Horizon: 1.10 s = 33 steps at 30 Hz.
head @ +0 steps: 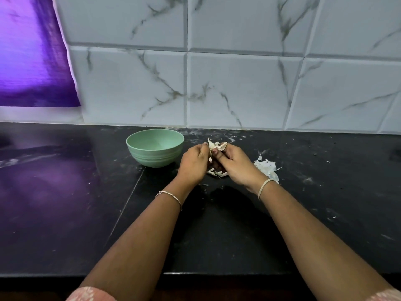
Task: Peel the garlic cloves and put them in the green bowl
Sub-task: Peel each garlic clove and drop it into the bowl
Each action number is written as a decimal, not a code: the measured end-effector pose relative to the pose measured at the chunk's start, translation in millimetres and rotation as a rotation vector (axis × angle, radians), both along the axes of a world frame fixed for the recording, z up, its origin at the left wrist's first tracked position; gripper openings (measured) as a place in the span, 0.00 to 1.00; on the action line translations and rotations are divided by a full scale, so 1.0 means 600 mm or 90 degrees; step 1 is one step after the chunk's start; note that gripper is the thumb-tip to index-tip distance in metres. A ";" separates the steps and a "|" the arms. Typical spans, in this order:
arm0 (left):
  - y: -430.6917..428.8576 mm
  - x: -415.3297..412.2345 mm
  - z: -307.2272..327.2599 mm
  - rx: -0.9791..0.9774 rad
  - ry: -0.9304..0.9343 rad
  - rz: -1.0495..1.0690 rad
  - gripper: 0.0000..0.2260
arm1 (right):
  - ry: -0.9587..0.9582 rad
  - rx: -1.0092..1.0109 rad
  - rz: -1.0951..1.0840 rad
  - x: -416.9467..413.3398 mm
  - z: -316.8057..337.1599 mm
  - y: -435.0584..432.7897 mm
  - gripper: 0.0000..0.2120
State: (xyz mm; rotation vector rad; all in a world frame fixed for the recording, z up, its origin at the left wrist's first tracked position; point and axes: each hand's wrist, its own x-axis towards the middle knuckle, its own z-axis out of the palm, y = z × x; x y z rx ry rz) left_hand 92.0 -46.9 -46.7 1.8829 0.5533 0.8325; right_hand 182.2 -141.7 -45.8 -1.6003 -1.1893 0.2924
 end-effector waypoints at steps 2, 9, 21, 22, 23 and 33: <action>-0.001 -0.001 0.001 -0.076 -0.018 -0.041 0.18 | -0.015 -0.013 0.004 0.005 0.000 -0.002 0.05; 0.013 -0.012 0.008 -0.193 -0.019 -0.006 0.18 | -0.269 -0.162 -0.089 0.021 0.003 -0.019 0.03; 0.006 -0.019 0.012 -0.238 -0.011 -0.067 0.18 | 0.131 0.038 0.009 -0.009 0.012 -0.011 0.16; 0.006 -0.019 0.013 -0.240 -0.012 -0.069 0.18 | 0.130 0.051 -0.002 -0.011 0.011 -0.008 0.14; 0.006 -0.019 0.014 -0.245 -0.011 -0.070 0.18 | 0.117 0.058 -0.020 -0.013 0.009 -0.006 0.11; 0.017 -0.019 0.018 -0.309 -0.035 -0.038 0.17 | 0.061 0.001 -0.087 0.003 0.005 -0.003 0.04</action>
